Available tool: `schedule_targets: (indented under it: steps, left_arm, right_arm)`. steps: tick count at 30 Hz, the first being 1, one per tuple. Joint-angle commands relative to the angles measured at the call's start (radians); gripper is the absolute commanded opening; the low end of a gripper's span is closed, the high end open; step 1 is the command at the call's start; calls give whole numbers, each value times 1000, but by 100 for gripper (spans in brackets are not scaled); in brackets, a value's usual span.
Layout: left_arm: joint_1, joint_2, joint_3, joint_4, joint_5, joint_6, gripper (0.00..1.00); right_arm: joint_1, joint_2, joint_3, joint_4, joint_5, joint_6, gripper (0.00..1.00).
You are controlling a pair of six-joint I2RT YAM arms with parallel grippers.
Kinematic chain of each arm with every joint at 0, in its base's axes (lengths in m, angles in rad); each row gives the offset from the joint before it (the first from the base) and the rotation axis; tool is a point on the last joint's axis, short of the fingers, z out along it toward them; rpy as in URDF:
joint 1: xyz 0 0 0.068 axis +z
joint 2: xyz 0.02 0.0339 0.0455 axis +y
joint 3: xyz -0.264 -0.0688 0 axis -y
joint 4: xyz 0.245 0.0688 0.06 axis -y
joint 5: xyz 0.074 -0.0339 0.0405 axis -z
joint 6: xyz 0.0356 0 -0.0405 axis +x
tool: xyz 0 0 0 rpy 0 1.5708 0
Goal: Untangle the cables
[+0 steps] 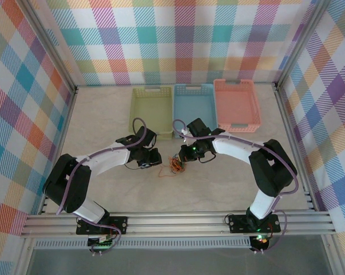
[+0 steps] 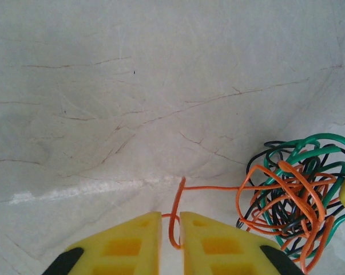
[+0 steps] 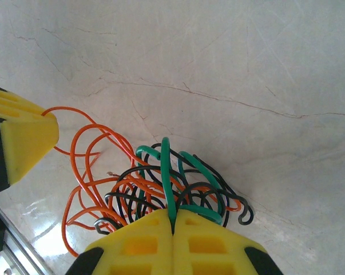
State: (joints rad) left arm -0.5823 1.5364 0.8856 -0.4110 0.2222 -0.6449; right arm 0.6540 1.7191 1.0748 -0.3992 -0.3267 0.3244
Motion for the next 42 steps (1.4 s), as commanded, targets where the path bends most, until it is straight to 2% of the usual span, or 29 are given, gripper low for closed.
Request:
schedule_targets:
  steps: [1, 3, 4, 23, 26, 30, 42]
  left_arm:
    - [-13, 6, 12, 6, -13, 1, 10]
    - [-13, -3, 12, -1, -20, 9, 1]
    - [-13, -9, 14, -8, -24, 13, 0]
    - [1, -299, -3, -207, -146, 88, 0]
    - [24, -375, -17, -239, -177, 98, 0]
    - [74, -449, -27, -279, -166, 109, 0]
    - [182, -556, -37, -349, -150, 142, 0]
  right_arm:
    - [-4, -28, -7, 14, -23, -5, 0]
    - [-4, -29, -7, 14, -22, -5, 0]
    - [-4, -28, -6, 14, -22, -4, 0]
    - [-10, -24, -4, 8, -9, 10, 0]
    - [-10, -30, -10, 12, -5, 13, 0]
    - [-11, -25, -6, 8, -5, 15, 0]
    - [-11, -24, -6, 6, 2, 19, 0]
